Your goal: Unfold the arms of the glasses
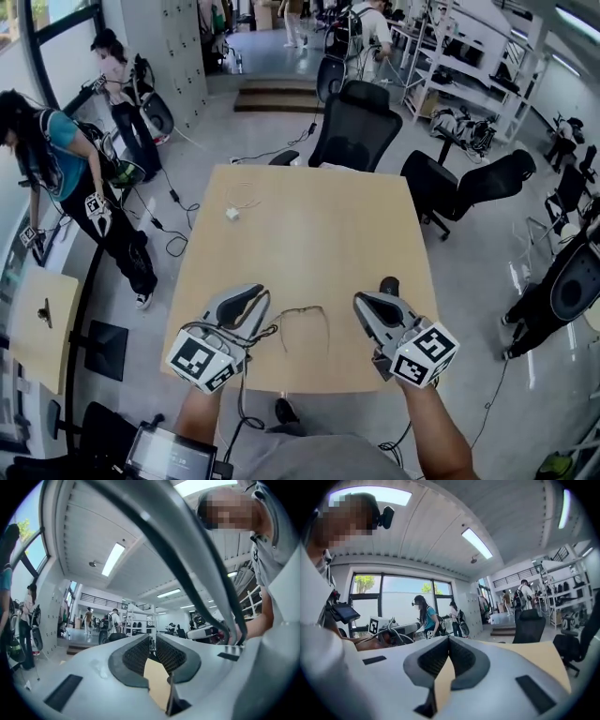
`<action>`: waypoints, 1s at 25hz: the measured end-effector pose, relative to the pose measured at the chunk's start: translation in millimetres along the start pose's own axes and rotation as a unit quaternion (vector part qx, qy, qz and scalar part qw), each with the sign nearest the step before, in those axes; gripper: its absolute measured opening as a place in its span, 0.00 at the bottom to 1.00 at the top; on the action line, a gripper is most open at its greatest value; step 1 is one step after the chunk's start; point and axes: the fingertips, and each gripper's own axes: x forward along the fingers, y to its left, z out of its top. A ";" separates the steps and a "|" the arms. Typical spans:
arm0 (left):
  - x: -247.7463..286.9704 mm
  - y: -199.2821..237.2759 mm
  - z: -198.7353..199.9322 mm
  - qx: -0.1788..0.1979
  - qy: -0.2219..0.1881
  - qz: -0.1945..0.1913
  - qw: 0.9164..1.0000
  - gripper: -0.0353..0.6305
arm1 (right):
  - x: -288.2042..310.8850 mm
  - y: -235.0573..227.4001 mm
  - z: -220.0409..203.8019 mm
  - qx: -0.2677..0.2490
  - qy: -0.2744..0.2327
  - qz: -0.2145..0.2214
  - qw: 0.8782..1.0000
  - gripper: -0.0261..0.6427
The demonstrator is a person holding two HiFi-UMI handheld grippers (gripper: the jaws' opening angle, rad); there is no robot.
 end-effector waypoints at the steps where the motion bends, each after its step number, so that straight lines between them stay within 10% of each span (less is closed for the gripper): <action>1: -4.2 -3.4 10.9 0.001 -0.009 0.015 1.000 0.12 | -9.8 3.9 11.6 -0.020 -0.011 -0.001 1.000 0.05; 9: -42.9 -77.3 66.0 0.036 -0.057 0.117 0.991 0.11 | -107.8 49.0 51.5 -0.119 -0.048 0.026 0.991 0.05; 25: -140.2 -309.2 128.5 0.086 -0.073 0.174 0.978 0.11 | -312.3 163.1 80.0 -0.156 -0.095 0.068 0.981 0.05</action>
